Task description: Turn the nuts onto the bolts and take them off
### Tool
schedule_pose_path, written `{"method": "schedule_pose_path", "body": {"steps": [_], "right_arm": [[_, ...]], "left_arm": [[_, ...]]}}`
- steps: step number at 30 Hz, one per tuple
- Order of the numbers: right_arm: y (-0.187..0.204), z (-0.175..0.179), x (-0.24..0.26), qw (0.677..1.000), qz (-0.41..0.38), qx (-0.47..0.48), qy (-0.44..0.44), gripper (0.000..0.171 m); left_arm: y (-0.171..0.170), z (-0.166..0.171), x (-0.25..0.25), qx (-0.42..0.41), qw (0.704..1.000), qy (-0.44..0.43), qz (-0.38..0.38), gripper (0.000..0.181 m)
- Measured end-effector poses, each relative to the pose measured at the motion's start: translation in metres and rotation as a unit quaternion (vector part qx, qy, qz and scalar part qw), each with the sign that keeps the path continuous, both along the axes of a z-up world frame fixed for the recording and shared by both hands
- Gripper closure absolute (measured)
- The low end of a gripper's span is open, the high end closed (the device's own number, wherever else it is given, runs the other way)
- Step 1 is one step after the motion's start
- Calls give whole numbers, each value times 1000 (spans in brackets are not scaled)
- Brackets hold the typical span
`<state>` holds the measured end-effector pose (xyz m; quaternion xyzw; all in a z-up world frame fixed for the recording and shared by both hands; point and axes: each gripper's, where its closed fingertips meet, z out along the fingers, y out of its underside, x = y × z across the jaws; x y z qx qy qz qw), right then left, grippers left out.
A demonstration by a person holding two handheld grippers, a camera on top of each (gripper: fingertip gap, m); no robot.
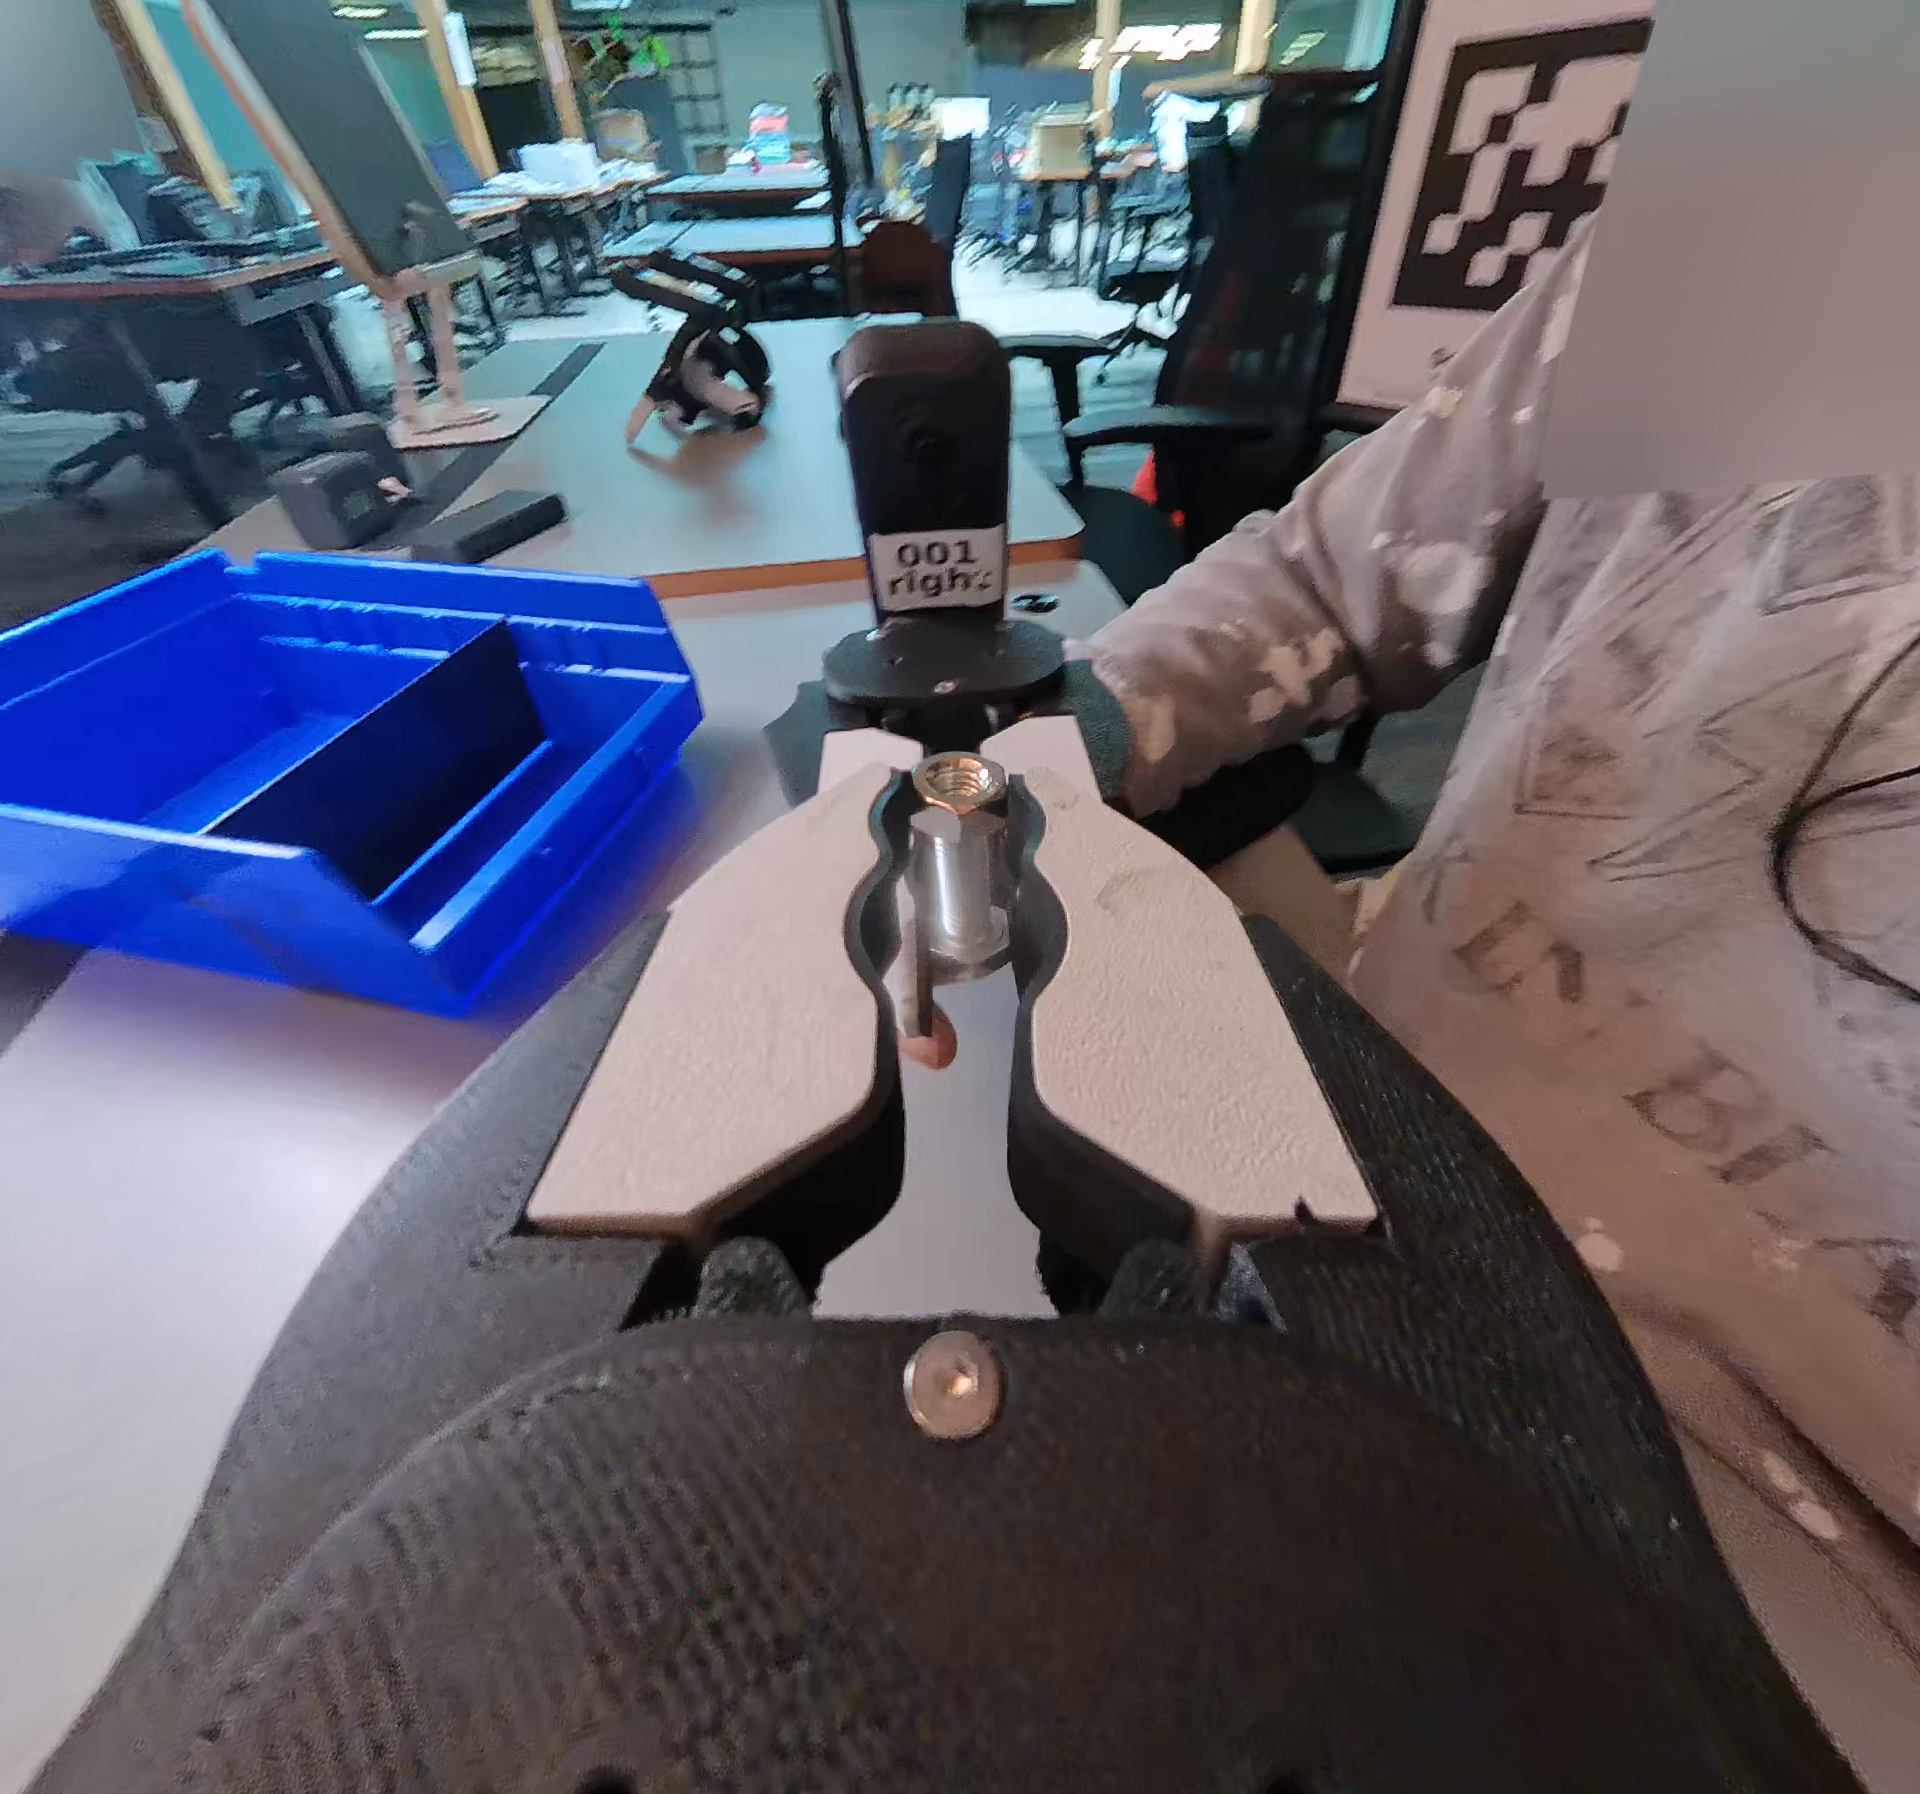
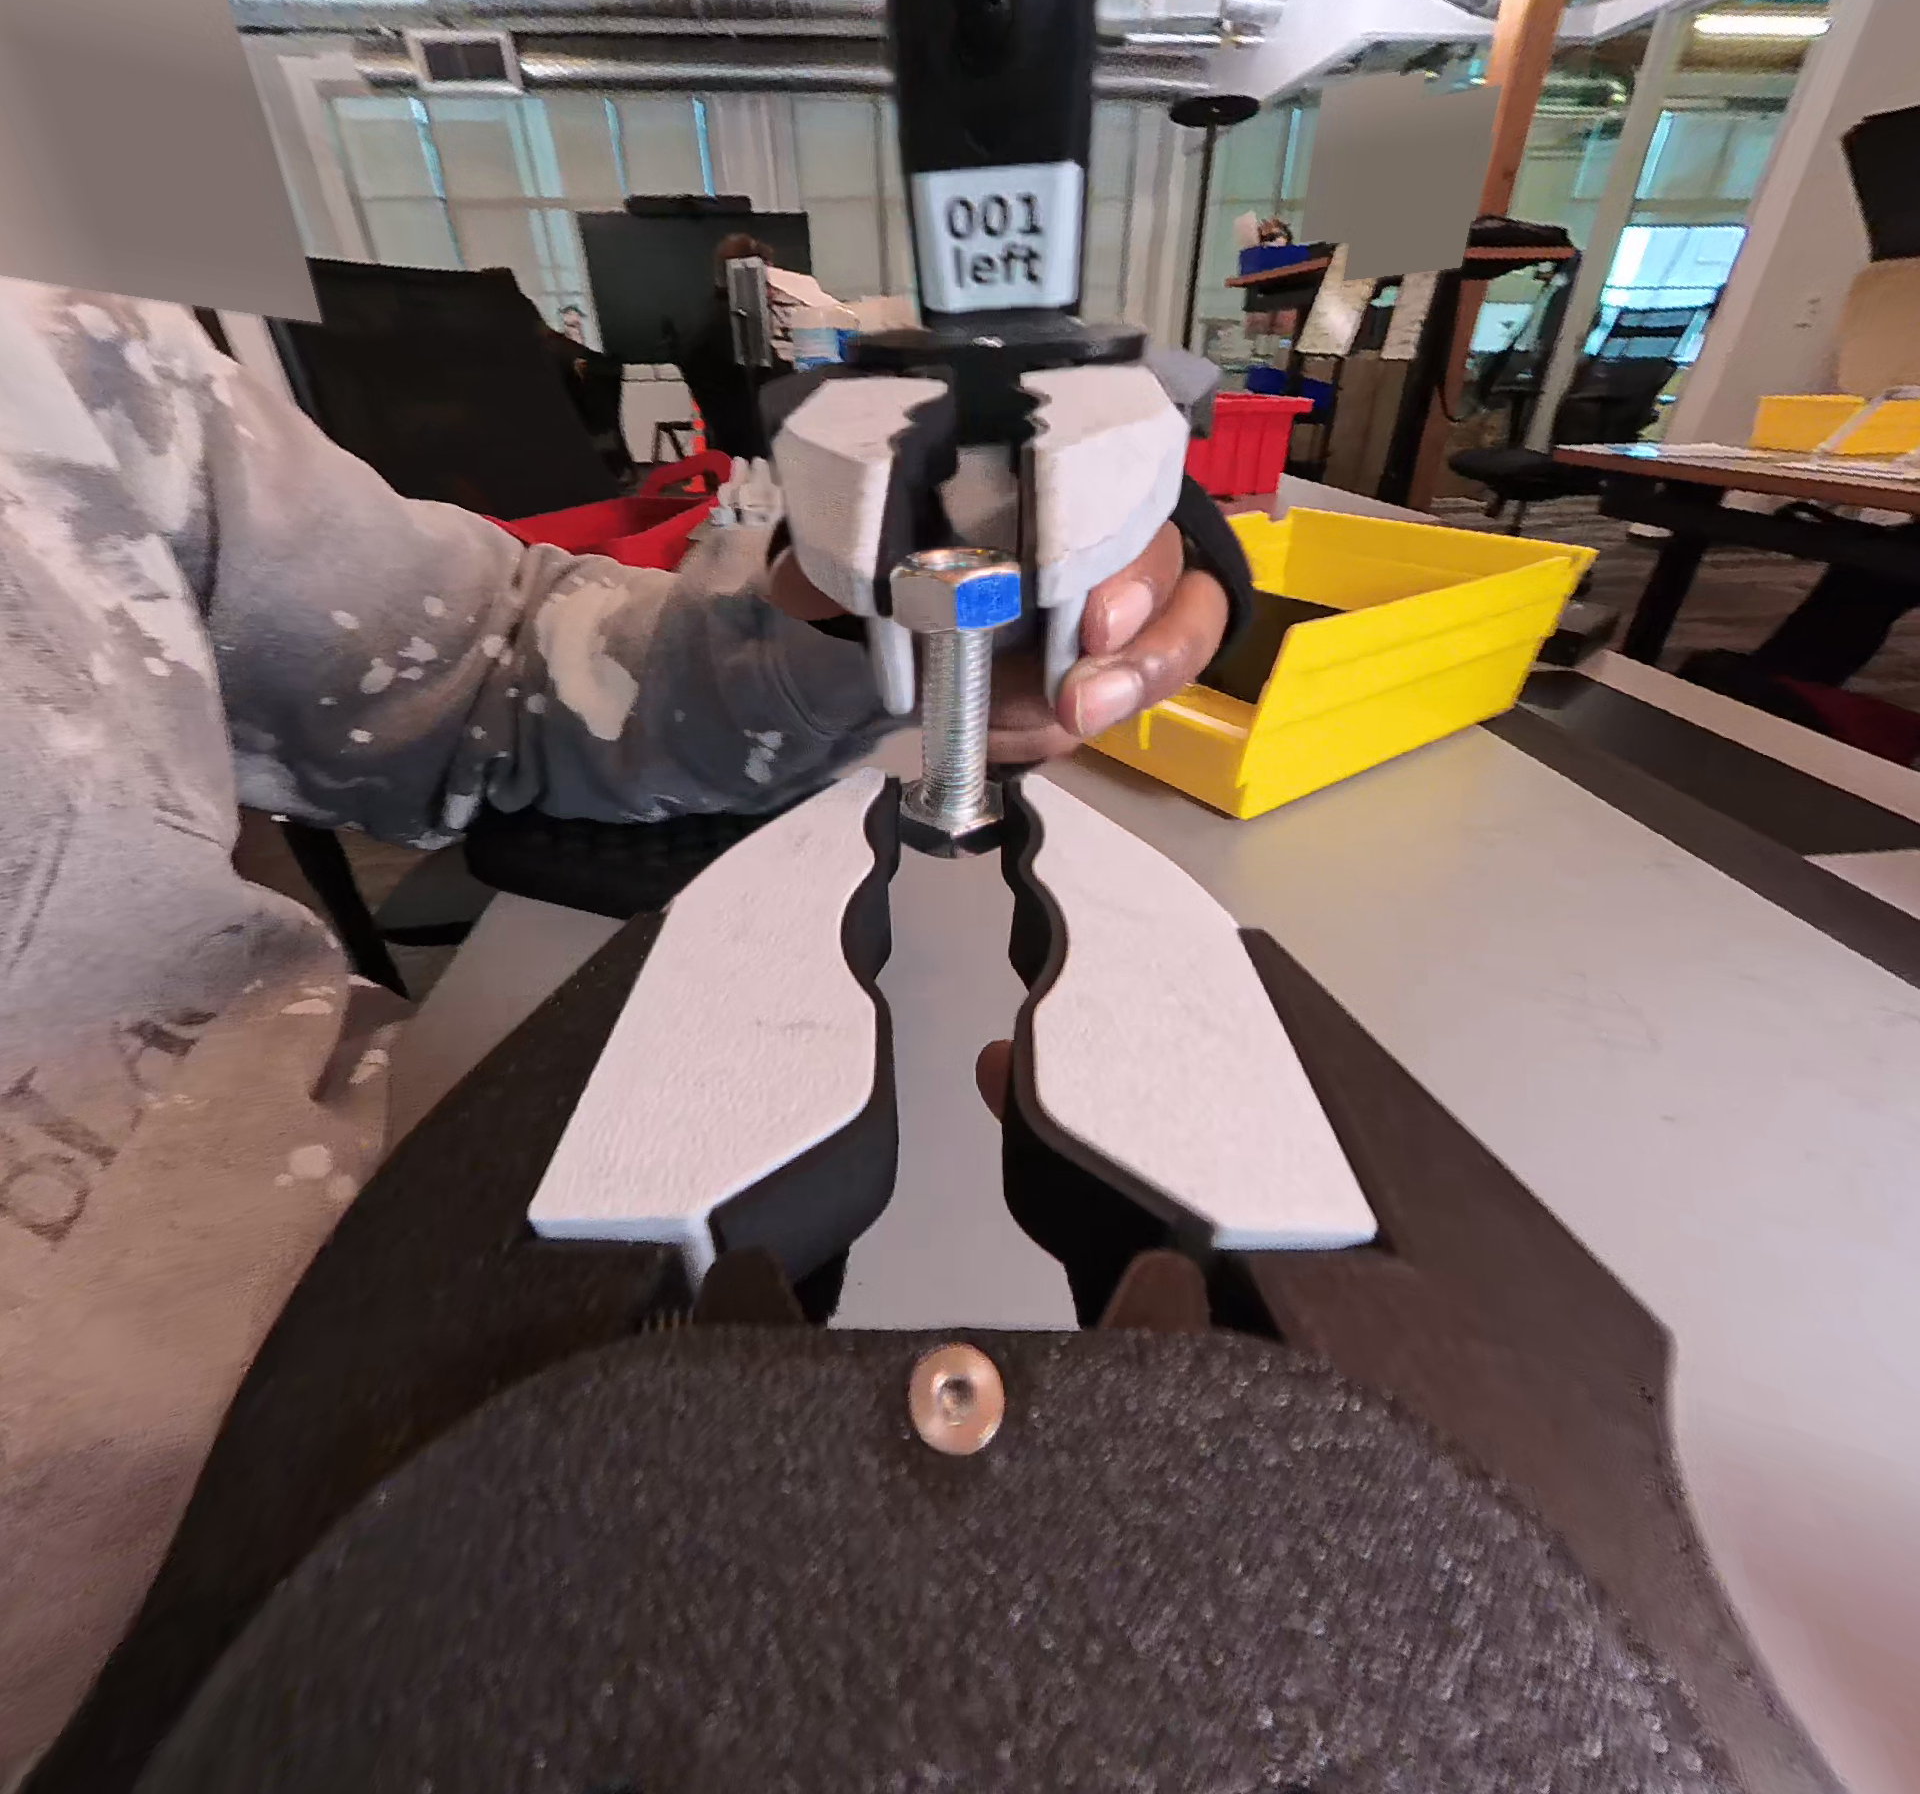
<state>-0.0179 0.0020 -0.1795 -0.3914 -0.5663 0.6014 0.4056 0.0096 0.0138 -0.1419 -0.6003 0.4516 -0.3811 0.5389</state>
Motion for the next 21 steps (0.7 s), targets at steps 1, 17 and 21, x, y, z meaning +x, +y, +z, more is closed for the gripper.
{"method": "schedule_pose_path", "body": {"steps": [1,17,21], "right_arm": [[4,-2,-2,1000,-16,7,-6,153],[12,4,-1,997,-63,26,21,153],[-5,11,5,999,5,-4,37,153]], "left_arm": [[3,-2,-2,4,1000,12,12,163],[3,5,-4,12,1000,-18,14,163],[-9,6,1,6,999,-24,-26,163]]}}
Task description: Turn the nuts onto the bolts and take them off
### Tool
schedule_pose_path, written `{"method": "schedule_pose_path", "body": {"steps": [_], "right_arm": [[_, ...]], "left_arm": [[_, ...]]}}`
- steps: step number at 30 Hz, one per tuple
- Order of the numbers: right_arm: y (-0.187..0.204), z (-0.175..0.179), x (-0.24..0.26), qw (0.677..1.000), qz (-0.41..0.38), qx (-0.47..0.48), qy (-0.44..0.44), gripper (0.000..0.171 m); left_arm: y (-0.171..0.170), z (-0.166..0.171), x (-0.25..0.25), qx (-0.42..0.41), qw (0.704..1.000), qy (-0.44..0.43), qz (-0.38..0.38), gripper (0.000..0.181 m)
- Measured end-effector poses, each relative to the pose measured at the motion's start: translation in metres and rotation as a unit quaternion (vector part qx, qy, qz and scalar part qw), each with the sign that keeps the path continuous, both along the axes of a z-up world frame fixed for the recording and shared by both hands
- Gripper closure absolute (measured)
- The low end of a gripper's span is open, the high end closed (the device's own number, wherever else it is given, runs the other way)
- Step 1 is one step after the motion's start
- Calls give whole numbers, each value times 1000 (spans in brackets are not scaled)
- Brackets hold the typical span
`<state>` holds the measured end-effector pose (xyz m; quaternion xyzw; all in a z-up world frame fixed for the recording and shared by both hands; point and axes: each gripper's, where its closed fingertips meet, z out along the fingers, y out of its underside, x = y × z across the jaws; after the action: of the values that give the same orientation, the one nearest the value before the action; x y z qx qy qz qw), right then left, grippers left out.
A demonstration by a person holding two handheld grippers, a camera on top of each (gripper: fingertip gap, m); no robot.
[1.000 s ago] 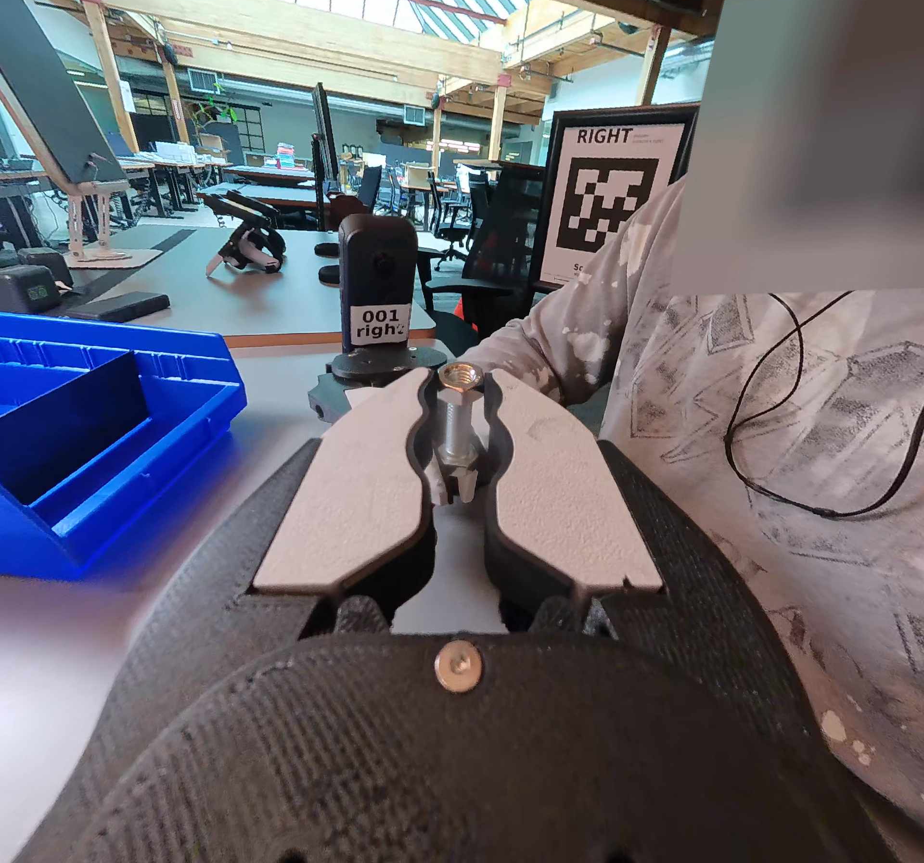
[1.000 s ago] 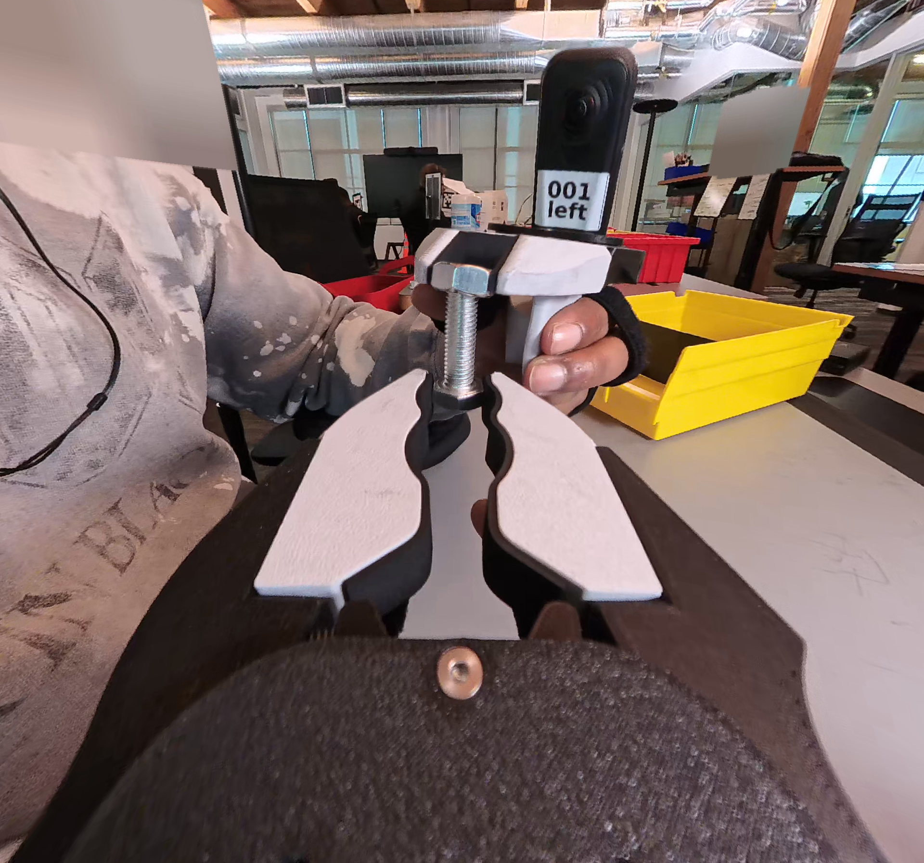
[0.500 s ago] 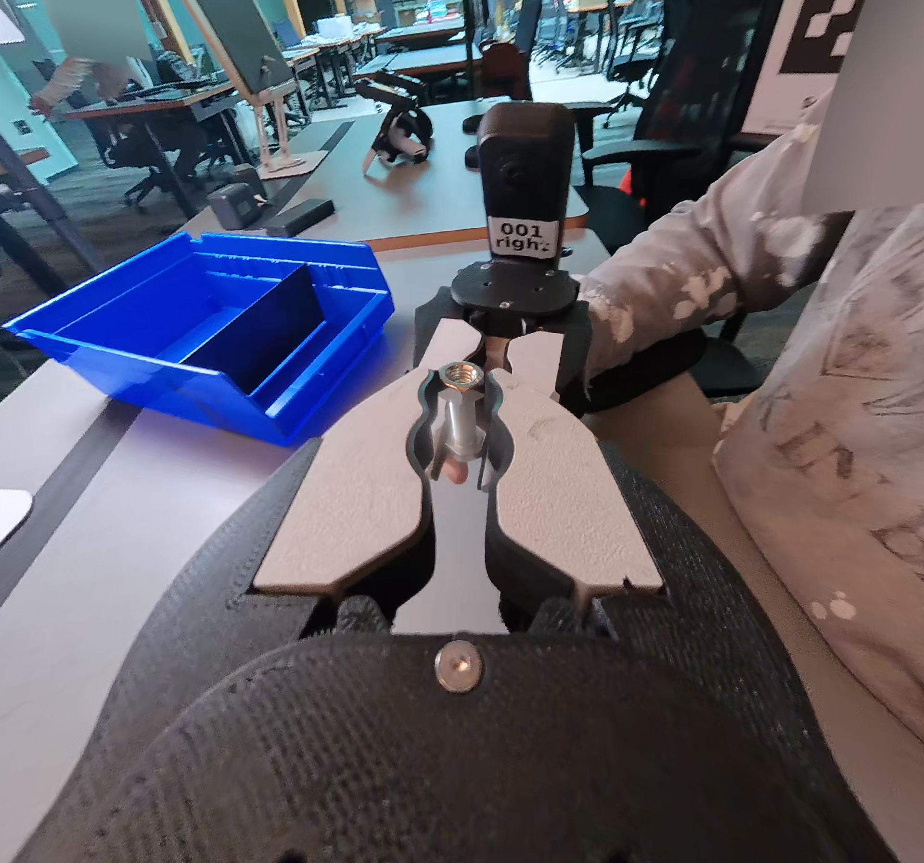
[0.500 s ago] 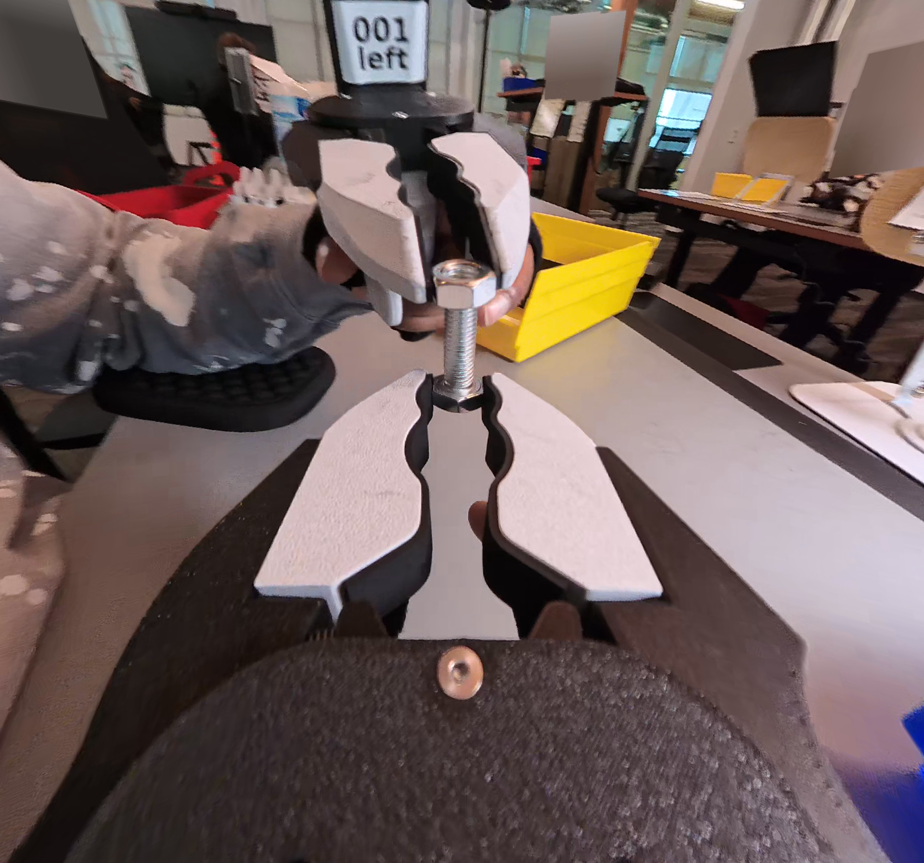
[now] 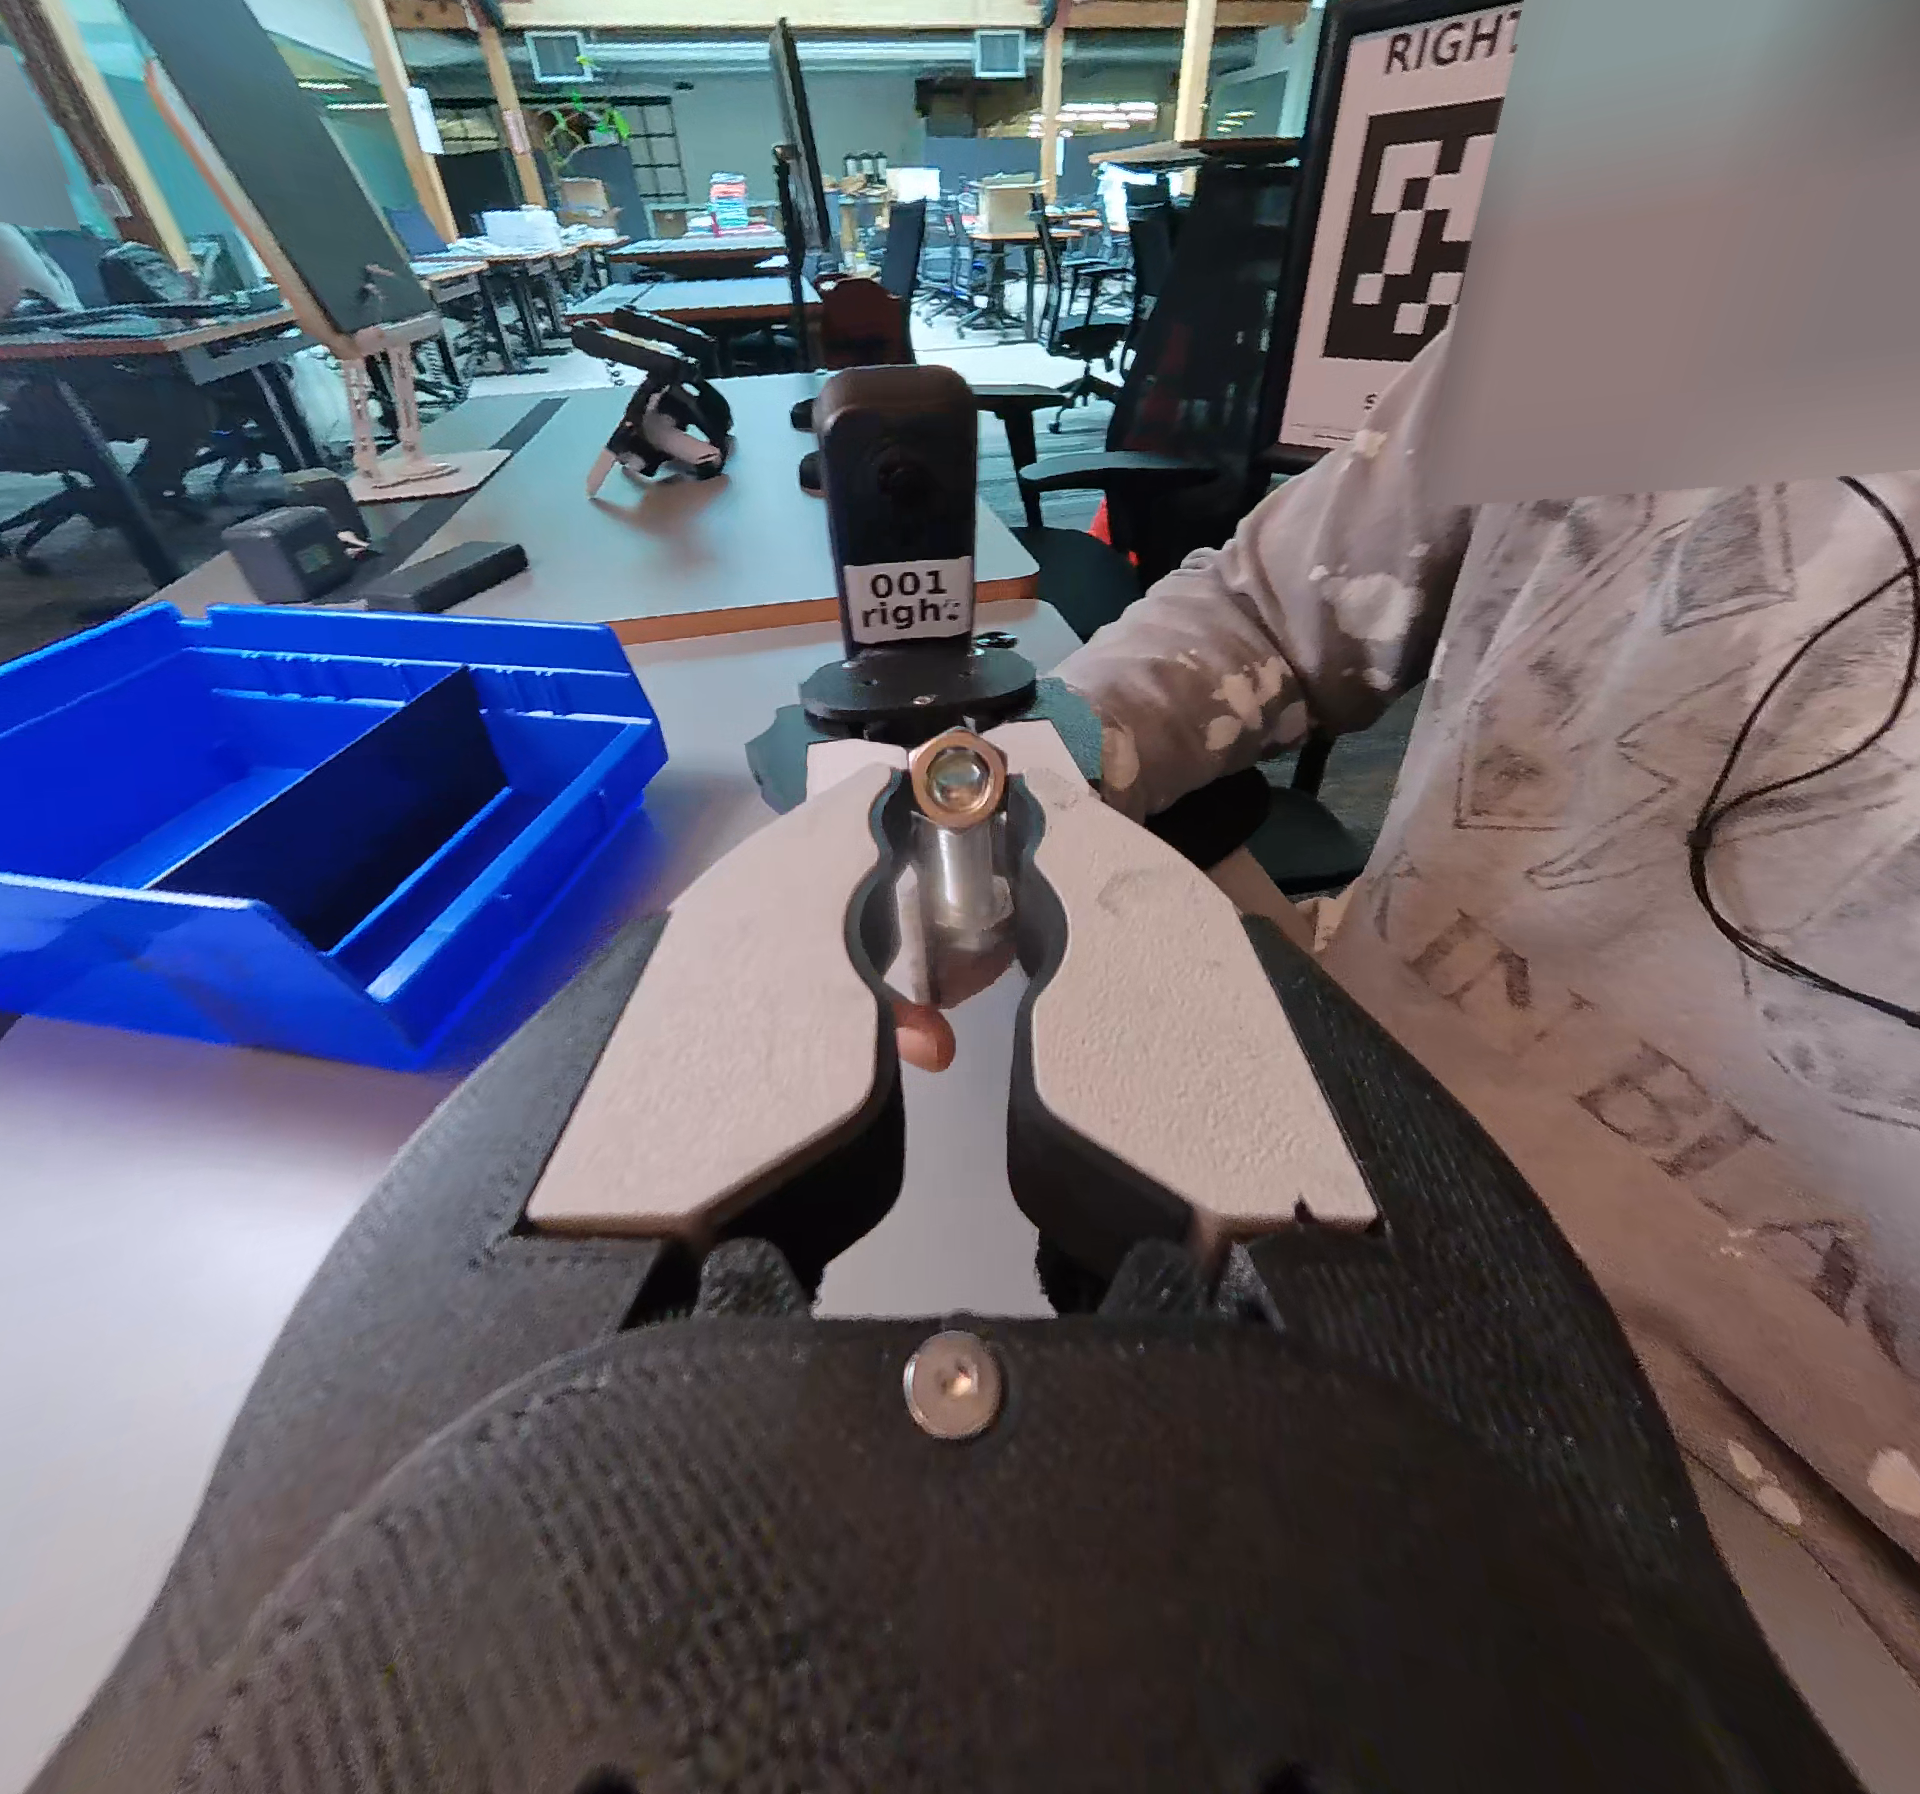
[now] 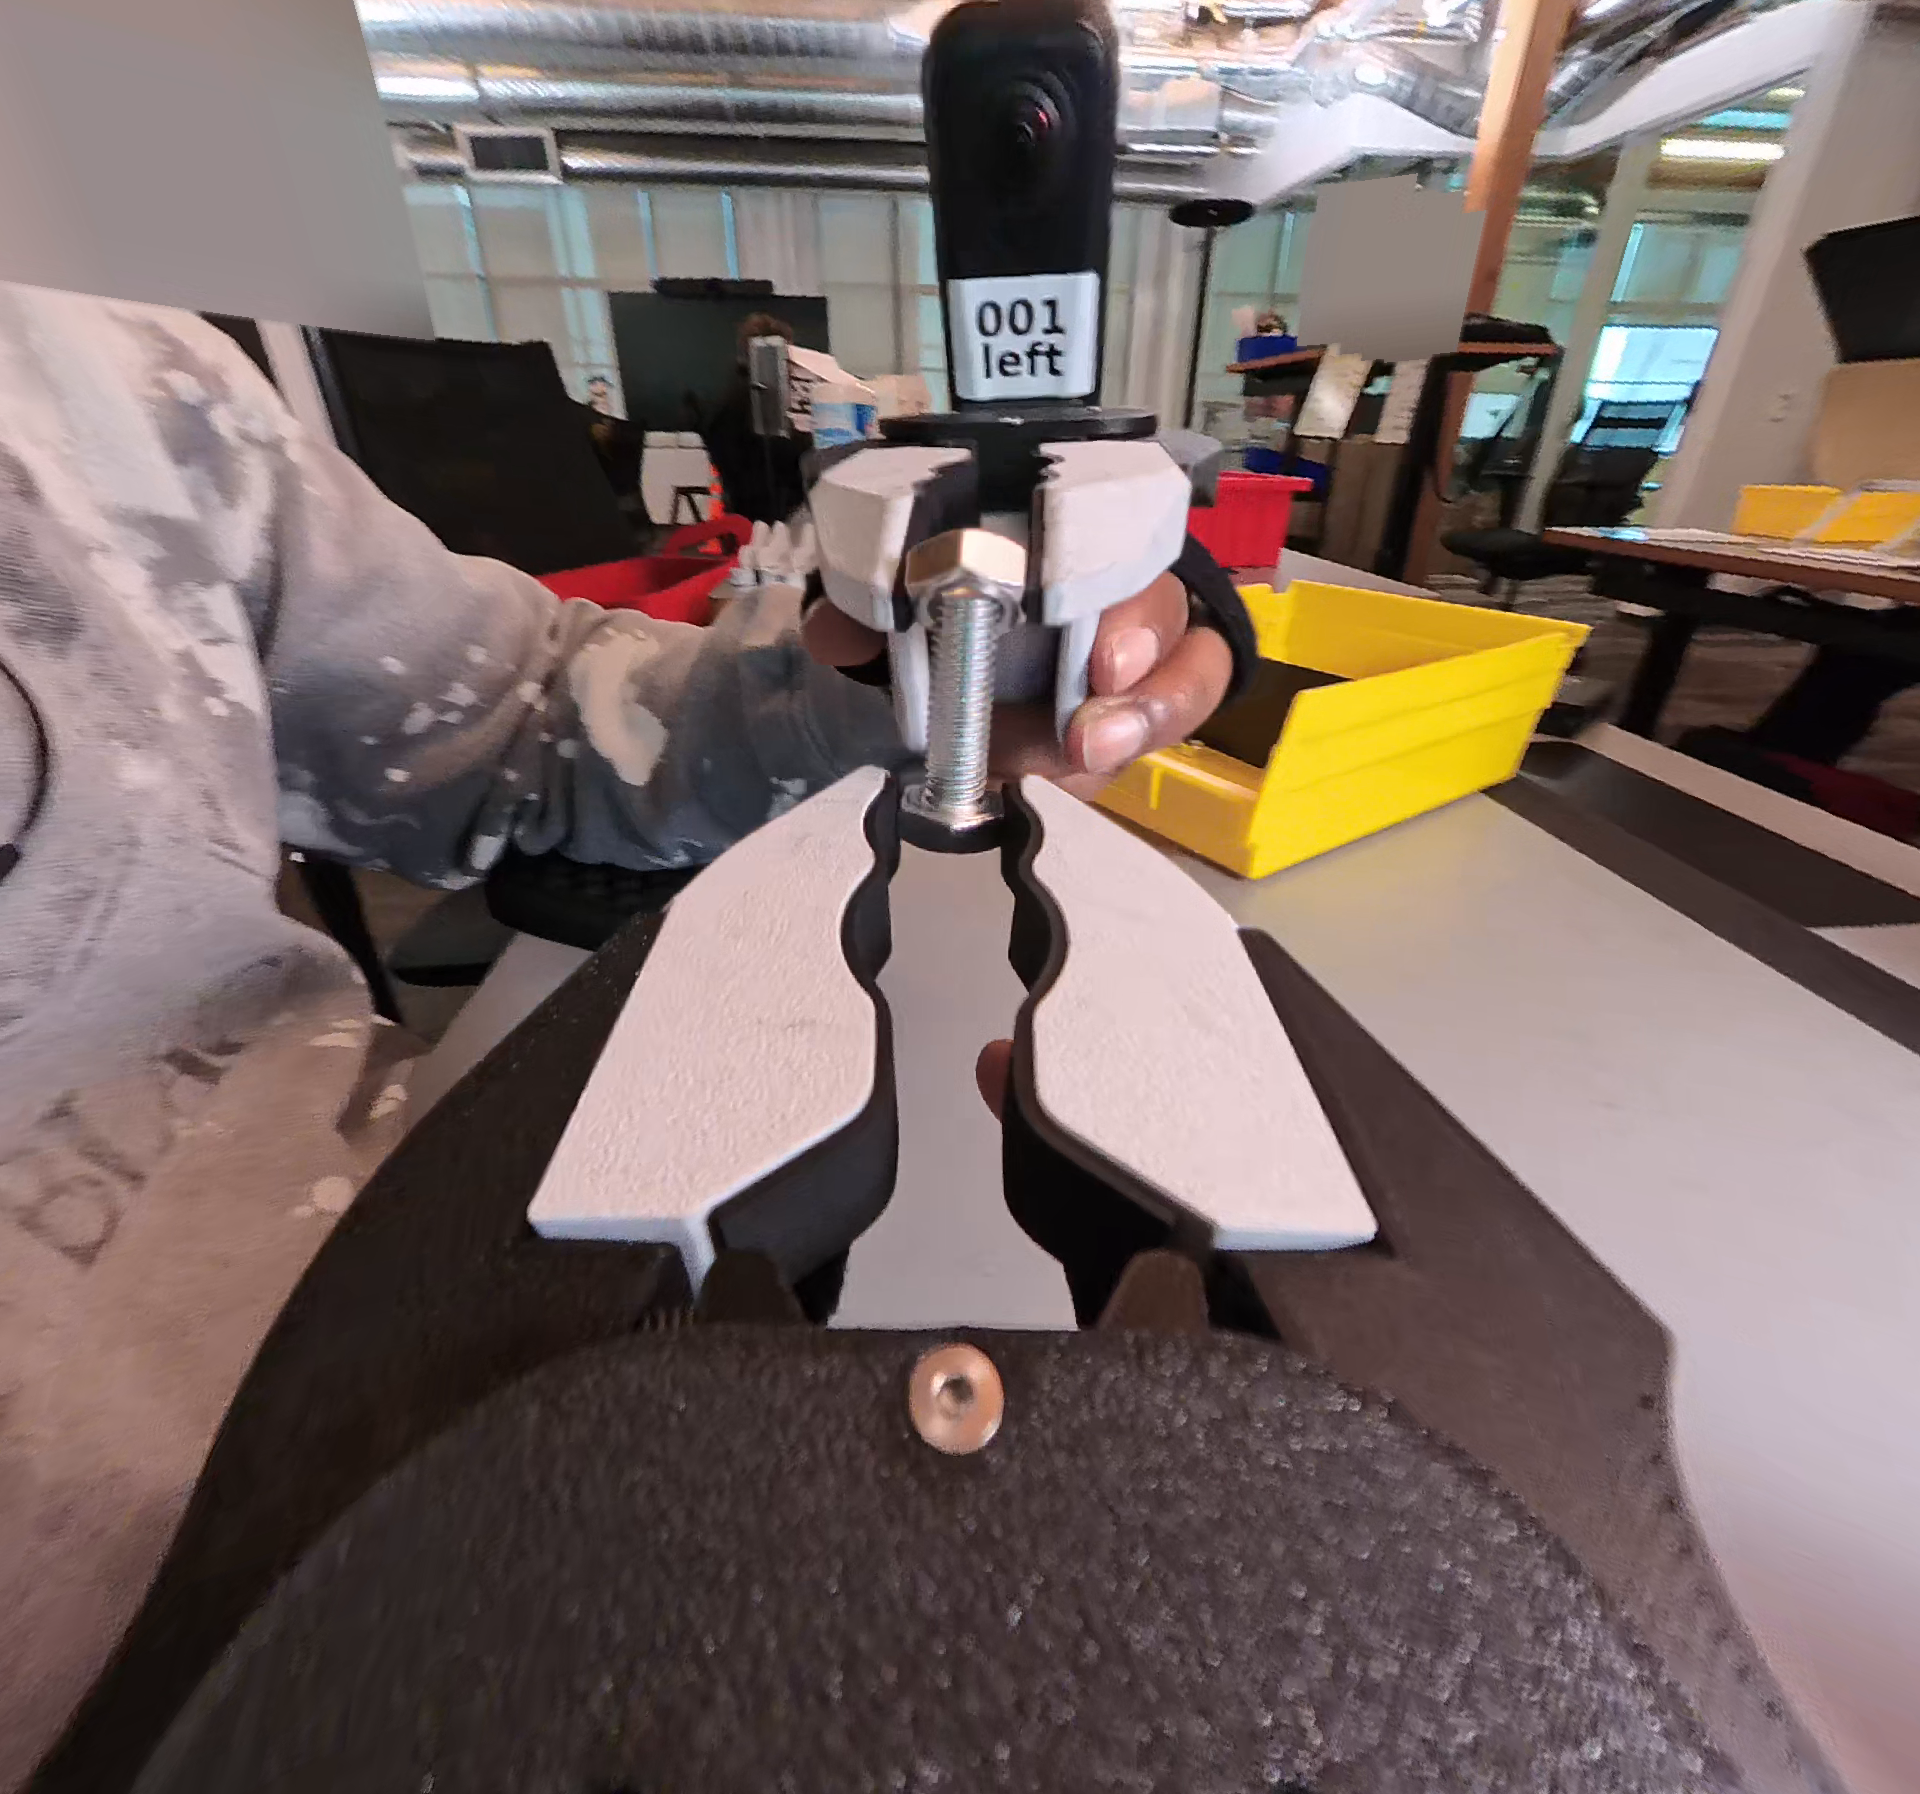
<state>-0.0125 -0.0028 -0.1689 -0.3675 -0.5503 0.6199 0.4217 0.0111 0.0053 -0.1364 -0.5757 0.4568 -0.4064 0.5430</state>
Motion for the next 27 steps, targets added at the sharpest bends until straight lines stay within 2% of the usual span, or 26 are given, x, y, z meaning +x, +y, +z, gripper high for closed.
{"method": "schedule_pose_path", "body": {"steps": [3,6,10,13,17,20,24,27], "right_arm": [[-10,7,5,999,42,-12,8,153],[-9,2,4,999,30,13,-13,153],[4,-4,1,999,4,9,-36,153],[16,-16,-5,996,-43,32,-74,153],[36,-36,-10,981,-118,87,-127,153],[52,-43,-11,971,-163,95,-148,153],[57,-31,-7,976,-164,77,-118,153],[52,-27,-7,982,-144,56,-109,153]], "left_arm": [[-4,-6,3,0,1000,15,-14,163],[-9,8,2,-4,999,-18,-27,163],[0,1,-3,-1,1000,19,6,163],[12,-15,-11,-11,995,82,48,164],[23,-39,-22,-37,979,177,96,163],[31,-61,-33,-60,961,237,126,163],[33,-95,-39,-101,936,309,136,163],[32,-109,-33,-106,927,335,129,163]]}}
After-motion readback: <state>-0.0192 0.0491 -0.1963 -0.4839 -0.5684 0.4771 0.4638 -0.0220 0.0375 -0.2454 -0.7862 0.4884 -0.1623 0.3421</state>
